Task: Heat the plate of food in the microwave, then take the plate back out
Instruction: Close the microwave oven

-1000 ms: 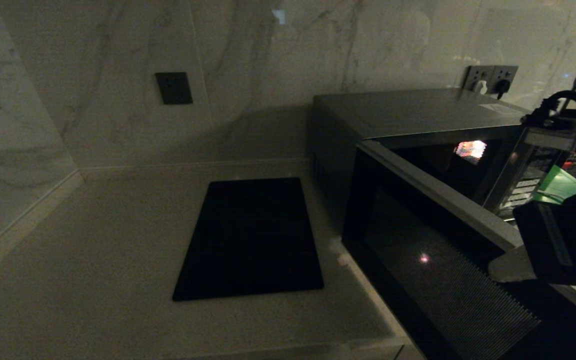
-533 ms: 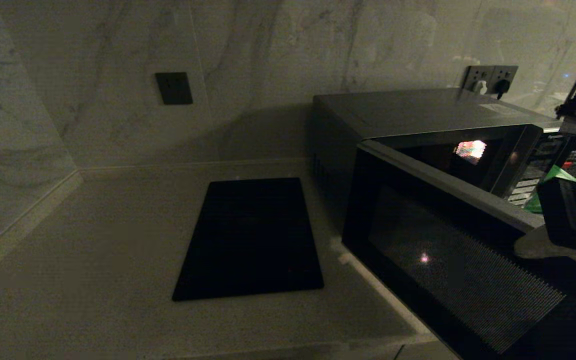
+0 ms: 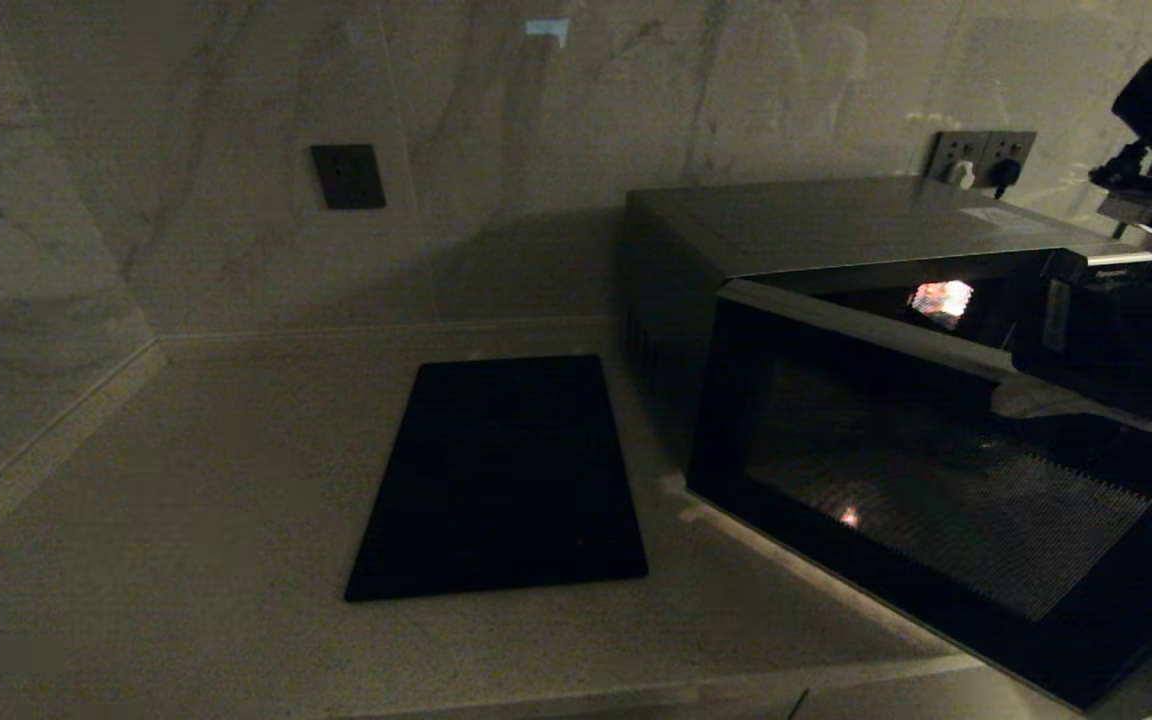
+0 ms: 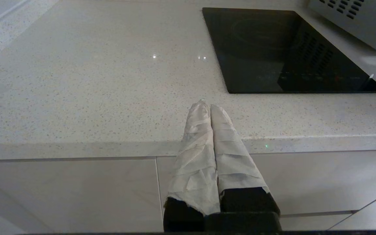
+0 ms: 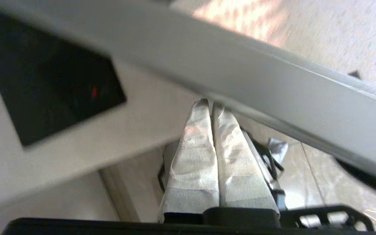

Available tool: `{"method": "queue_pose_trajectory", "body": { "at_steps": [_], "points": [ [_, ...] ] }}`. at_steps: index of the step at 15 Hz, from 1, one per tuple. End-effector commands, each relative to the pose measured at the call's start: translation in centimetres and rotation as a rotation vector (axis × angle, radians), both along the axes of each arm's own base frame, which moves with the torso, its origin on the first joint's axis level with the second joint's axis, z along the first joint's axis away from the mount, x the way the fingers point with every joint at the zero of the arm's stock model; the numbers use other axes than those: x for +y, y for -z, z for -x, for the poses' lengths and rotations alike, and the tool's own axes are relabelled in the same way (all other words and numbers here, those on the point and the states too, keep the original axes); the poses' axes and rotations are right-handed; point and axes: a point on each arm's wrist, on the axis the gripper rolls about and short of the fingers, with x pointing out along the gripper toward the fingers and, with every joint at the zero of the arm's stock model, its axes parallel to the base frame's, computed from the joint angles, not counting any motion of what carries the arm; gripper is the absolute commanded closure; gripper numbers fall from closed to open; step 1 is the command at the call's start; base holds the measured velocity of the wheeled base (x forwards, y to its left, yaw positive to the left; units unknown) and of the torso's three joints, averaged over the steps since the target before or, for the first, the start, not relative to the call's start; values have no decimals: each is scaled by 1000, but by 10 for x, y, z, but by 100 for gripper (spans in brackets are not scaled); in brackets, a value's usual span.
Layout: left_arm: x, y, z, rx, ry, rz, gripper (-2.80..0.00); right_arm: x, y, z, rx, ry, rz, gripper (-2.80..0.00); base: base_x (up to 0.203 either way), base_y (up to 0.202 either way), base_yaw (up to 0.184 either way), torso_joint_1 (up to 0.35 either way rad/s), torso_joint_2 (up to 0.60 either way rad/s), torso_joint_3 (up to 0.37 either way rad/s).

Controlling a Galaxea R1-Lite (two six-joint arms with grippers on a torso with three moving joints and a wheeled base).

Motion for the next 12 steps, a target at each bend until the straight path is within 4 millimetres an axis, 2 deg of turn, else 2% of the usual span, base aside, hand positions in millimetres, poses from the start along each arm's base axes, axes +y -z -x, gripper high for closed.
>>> {"method": "queue_pose_trajectory", "body": {
  "at_steps": [1, 6, 12],
  "points": [
    [0, 0, 0, 1, -1, 1, 0, -1, 10, -19, 18, 46, 18, 0, 0, 0, 0, 0, 0, 0],
    [0, 0, 0, 1, -1, 1, 0, -13, 24, -68, -55, 160, 23, 0, 0, 0, 0, 0, 0, 0],
    [0, 0, 0, 1, -1, 1, 0, -55, 16, -111, -166, 294, 23, 0, 0, 0, 0, 0, 0, 0]
  ]
}}
